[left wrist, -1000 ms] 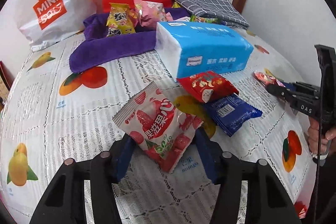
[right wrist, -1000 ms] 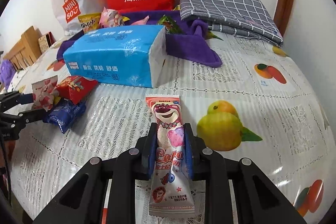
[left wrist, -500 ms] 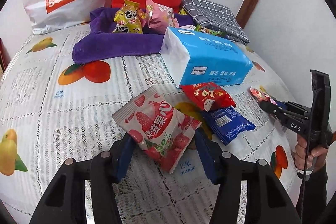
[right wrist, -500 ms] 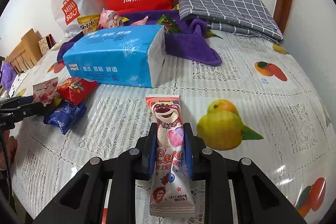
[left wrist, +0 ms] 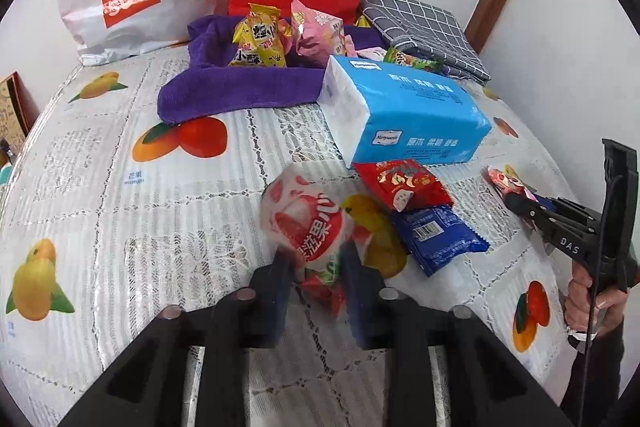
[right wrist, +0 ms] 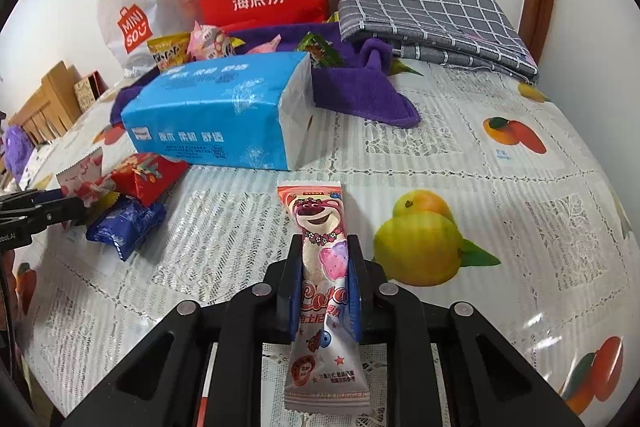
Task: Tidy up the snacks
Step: 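Grasp the pink strawberry snack bag with the left tool while the right tool holds the Lotso packet, then lift both held snacks and carry them over the purple towel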
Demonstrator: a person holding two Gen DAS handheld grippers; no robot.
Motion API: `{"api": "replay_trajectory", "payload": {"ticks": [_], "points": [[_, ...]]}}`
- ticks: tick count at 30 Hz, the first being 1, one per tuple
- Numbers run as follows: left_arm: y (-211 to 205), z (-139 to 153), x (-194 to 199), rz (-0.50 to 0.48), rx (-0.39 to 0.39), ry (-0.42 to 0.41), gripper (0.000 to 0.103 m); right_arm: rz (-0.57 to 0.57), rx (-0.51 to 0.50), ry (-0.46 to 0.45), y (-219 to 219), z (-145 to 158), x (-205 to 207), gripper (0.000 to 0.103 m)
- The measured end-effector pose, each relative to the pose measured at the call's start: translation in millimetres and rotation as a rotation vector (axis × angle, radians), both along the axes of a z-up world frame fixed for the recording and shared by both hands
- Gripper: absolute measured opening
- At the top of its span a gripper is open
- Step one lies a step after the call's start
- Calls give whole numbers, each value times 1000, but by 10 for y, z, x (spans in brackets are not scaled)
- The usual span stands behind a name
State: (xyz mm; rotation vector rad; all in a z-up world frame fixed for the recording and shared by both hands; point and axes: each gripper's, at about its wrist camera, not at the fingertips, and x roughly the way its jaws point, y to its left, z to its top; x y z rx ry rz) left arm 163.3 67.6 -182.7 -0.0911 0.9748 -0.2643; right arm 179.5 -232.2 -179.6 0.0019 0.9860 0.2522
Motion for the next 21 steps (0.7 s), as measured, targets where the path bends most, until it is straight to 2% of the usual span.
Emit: {"api": "replay_trajectory", "payload": {"ticks": [2,5,8,14,18,21], "points": [[9,35,-14,-1,-17,4,23,3,-3,-9,6,9,-14,17],[-7,66,-34,5,17,-6,23,11,-28,-19,47,-7,-61,17],[4,118,-41,10,19,-4,23,14,-42,-39,62,34,-101,17],[23,354,-79,7,3,-34,23,-14,9,-18,28,124,-106,17],[-18,518,-50,-12,-16,-57,23,-23,39,-43,51,349,-82,17],[-94,641,10,-26,-18,-76,23,-19,59,-97,88,648,-48,17]]}}
